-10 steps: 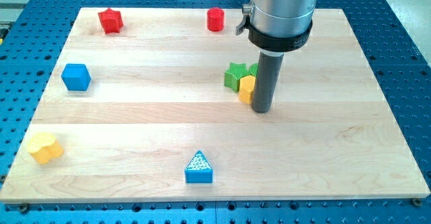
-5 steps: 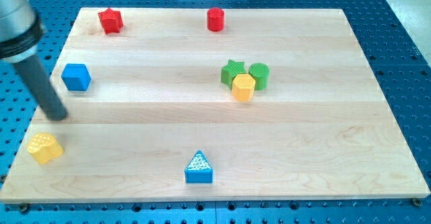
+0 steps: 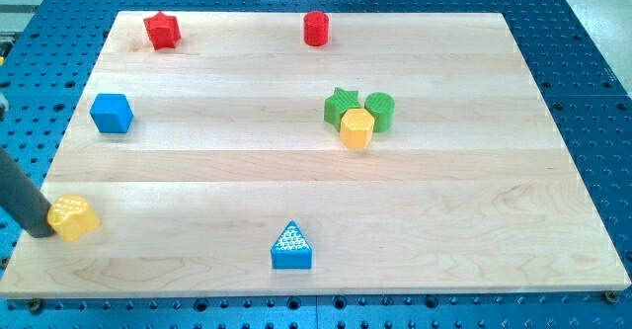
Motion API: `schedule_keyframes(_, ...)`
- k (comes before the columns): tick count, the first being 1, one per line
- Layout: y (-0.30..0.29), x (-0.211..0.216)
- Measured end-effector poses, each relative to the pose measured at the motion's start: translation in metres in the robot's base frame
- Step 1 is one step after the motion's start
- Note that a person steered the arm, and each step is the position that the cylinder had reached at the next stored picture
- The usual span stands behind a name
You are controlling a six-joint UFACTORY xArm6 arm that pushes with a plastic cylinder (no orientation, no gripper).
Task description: Push the heart into the group of blocks
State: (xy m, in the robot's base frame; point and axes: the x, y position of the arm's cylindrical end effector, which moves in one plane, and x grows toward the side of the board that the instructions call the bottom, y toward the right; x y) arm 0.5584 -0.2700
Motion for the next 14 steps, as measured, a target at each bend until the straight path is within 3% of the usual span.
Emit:
schedule_keyframes(2, 0.084, 0.004)
schedule_keyframes(3, 0.067, 0.024)
schedule_keyframes(5, 0.179, -0.015)
schedule_keyframes(6, 0.19, -0.006)
schedule_keyframes(8, 0.211, -0.039)
schedule_keyframes(10, 0.236, -0.03)
schedule_keyframes(12, 0.284, -0.068)
schedule_keyframes(14, 0.259, -0.08)
